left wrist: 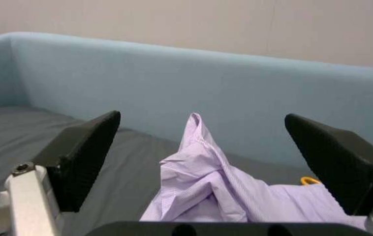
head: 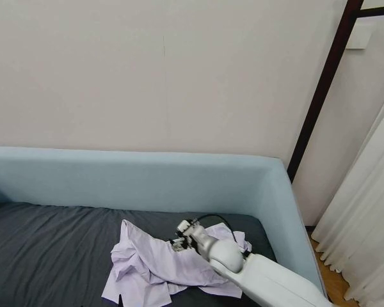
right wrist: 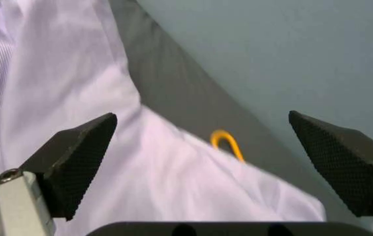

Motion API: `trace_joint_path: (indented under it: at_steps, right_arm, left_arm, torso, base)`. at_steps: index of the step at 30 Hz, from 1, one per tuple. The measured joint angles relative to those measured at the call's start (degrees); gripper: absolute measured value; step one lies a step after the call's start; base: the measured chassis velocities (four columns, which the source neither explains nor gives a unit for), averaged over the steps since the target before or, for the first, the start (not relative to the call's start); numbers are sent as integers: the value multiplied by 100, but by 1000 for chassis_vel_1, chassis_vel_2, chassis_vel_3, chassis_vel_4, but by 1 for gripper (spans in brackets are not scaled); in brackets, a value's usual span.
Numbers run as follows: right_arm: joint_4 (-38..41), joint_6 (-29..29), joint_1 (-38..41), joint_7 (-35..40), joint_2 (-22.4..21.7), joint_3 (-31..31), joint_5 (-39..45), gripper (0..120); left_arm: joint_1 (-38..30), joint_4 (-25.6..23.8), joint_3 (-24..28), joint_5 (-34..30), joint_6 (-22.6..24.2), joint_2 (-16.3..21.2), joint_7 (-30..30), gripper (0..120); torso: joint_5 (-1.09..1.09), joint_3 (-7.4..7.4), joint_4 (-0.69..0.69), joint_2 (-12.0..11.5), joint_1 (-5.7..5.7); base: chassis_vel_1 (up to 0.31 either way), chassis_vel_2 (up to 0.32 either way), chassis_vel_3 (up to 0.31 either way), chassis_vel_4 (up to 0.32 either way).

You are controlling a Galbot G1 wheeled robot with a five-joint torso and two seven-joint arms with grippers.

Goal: Pick up the clothes from the sofa and hang them on the clothes hanger.

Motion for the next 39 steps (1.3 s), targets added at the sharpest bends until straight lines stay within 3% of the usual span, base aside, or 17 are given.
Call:
trace_joint_path:
  at_steps: [4,13,21,30,39]
  right_arm:
    - [407,199,-943,-187,-705,734,-305,100]
    - [262,413,-2293,-645,-1331,1735,-262,100]
    - [-56,541,-2439,-834,-1298,1837,-356,100]
    - [-667,717,-2713,-1184,-1110,1721,-1168,100]
    - [-1032,819,-2561,-1108,-695,1692,-684,100]
  left_arm:
    - [-21,16,10,2,12,40,3,99]
    - [-18,18,20,9,19,101,5,99]
    - [0,-5,23,13,21,110,7,99]
    - [29,-13,-29,-3,3,101,3,99]
    - [62,-49,-36,5,2,46,1,99]
  torso:
    - [-2,-1,-2,1,0]
    - [-3,0,0,1,0]
    - [-2,0,0,1,0]
    - [-3,0,-2,1,0]
    - [-3,1,0,0,1]
  base:
    - [0,0,0,0]
    - [0,0,0,0]
    - [0,0,0,0]
    - [0,0,0,0]
    - [0,0,0,0]
